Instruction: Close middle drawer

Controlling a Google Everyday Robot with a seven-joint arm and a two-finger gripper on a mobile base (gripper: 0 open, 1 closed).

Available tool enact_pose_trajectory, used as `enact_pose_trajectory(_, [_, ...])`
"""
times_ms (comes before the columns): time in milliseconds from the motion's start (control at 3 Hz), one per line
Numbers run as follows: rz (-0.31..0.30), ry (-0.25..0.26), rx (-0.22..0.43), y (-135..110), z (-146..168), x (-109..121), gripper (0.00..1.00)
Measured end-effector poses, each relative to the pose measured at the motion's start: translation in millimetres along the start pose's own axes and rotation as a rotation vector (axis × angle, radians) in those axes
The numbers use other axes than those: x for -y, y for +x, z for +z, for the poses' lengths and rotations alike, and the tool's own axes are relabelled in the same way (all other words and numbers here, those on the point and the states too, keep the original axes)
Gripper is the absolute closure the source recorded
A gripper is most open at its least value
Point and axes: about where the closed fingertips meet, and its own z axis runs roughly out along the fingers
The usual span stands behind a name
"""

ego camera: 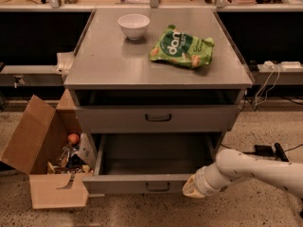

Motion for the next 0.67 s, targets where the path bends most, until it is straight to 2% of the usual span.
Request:
enact_pose_trajectory(333, [0.083,0.02,0.0,5.1,1.5,7.5,1.0])
enact_pose_trajectory(667, [0.088,0.023,-0.001,5.5,1.6,7.9,1.0])
